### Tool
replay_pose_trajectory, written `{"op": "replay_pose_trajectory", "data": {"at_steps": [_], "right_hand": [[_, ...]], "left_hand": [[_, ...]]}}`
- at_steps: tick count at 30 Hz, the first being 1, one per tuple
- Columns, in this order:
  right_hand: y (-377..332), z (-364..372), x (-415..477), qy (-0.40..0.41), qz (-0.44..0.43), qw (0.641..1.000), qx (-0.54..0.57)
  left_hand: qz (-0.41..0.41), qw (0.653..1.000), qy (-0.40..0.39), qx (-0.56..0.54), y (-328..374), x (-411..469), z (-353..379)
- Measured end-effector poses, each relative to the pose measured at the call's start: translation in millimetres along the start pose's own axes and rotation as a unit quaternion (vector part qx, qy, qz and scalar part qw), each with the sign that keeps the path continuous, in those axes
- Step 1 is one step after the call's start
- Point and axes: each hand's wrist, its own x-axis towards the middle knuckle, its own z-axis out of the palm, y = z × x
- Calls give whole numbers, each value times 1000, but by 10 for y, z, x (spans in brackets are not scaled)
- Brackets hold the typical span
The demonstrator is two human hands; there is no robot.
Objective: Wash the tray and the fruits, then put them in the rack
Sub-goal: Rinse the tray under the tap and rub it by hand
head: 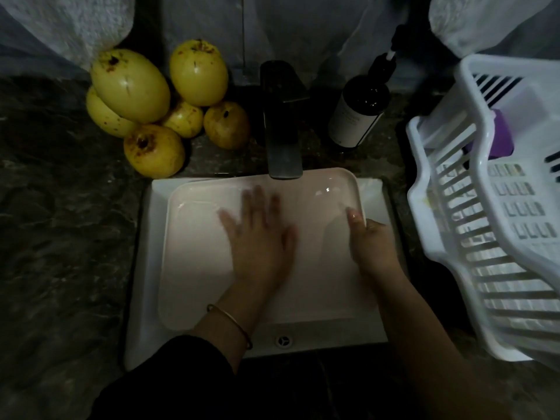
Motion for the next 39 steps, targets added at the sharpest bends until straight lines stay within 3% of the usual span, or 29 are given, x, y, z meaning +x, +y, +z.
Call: {"op": "replay_pose_trajectory", "data": {"at_steps": [4,8,14,19,26,33,39], "right_hand": [[-1,83,-25,-34,11,999,20],[28,117,-15,-53,17,998,30],[-21,72,-15,-52,-12,998,18],[-15,26,16,-28,4,999,33],[43,-96,26,2,4,999,37],[65,-88,-3,-7,3,999,44],[167,-50,5,-23,48,997,64]], "left_hand": [[195,981,-7,10,290,-16,15],[252,967,-17,13,273,132,-14],[203,978,38,32,30,383,-154],[88,991,92,34,-172,445,-212],[-72,995,57,34,-571,333,-234],[-121,986,100,57,-779,123,-191],[-304,951,41,-25,-750,41,-358]]}}
